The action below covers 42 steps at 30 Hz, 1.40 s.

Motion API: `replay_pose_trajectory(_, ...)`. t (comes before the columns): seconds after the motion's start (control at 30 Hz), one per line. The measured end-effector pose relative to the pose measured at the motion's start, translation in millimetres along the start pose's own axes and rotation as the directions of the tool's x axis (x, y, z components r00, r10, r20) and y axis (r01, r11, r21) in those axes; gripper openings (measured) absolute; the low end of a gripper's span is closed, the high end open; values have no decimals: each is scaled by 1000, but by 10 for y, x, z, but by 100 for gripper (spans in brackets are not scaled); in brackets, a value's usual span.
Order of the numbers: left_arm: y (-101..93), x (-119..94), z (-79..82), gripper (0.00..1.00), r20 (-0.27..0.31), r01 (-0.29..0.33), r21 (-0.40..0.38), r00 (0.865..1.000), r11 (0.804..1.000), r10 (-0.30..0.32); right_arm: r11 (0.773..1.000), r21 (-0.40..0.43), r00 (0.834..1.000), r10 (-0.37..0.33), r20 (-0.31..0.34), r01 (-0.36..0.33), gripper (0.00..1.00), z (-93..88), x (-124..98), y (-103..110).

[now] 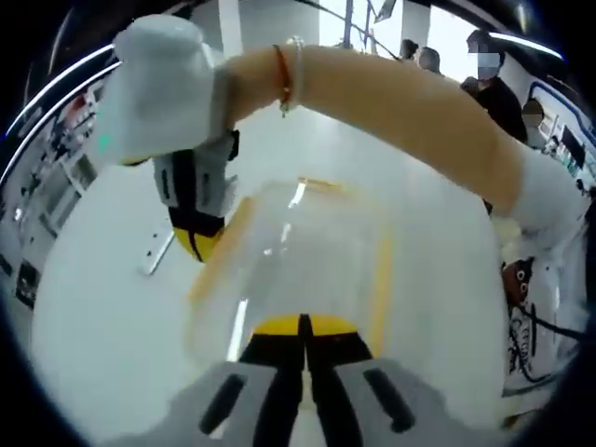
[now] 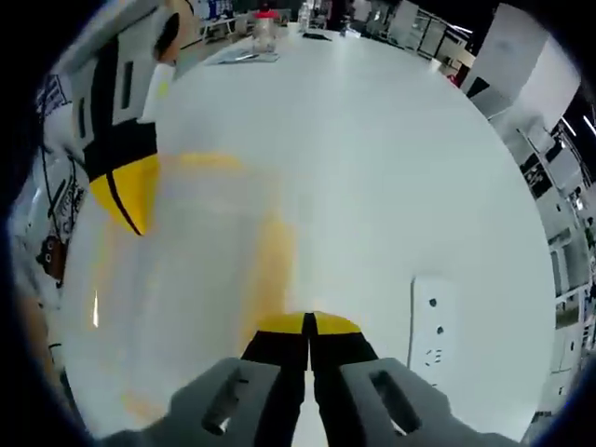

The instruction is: Snap each plastic latch of the storage box into its locked position after aligning the lid with the box until every specified latch is closed and the lid sits flush.

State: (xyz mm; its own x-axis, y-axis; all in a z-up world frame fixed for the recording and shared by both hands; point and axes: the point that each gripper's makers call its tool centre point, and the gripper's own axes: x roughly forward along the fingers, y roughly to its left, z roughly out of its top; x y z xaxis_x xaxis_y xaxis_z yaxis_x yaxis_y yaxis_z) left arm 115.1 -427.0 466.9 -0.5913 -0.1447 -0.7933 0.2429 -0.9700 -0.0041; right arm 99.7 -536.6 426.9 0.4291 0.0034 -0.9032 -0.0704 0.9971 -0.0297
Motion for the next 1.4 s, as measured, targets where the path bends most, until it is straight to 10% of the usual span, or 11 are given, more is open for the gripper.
replay_pose_trajectory(0.47,34,-7,8,0,-17,3,-12,1000,1000,-3,982,102,987,159,21,-160,0,-31,43,52)
replay_pose_trajectory(1.4,-71,-17,-24,0,-32,-5,9,999,1000,6,949,173,965,256,57,-262,0,57,256,298)
